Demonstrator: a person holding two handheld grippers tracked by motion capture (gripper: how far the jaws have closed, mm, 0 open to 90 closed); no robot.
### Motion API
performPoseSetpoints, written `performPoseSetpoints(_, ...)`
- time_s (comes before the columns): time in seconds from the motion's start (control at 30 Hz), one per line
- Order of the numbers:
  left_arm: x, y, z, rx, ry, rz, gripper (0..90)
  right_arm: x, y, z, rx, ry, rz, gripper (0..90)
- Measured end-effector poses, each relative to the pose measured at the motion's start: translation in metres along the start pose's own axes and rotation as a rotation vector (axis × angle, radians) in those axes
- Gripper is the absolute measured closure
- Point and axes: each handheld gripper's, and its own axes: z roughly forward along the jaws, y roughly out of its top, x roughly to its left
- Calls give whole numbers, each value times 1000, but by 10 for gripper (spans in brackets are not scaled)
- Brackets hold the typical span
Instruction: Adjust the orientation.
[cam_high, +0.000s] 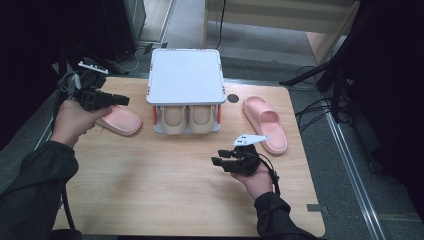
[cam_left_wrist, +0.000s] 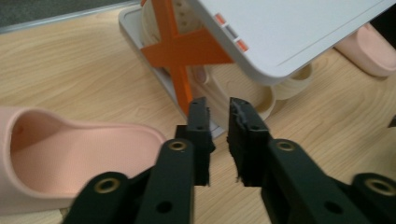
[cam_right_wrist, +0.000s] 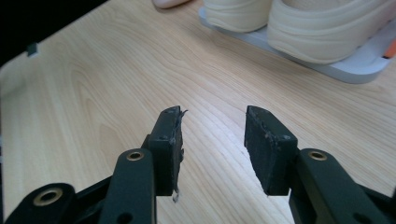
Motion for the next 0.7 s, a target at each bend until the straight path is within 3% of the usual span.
performPoseSetpoints(0.1, 7, -10, 10, 15, 24, -27, 890, -1, 0, 3, 7, 13, 7, 580)
performPoseSetpoints(0.43, 36, -43, 40, 37, 91, -107, 894, 0, 1, 8, 29, 21, -11, 589)
performPoseSetpoints(0.7, 63, -61, 57, 20, 141, -158, 894, 1, 0, 7, 30, 17, -6, 589)
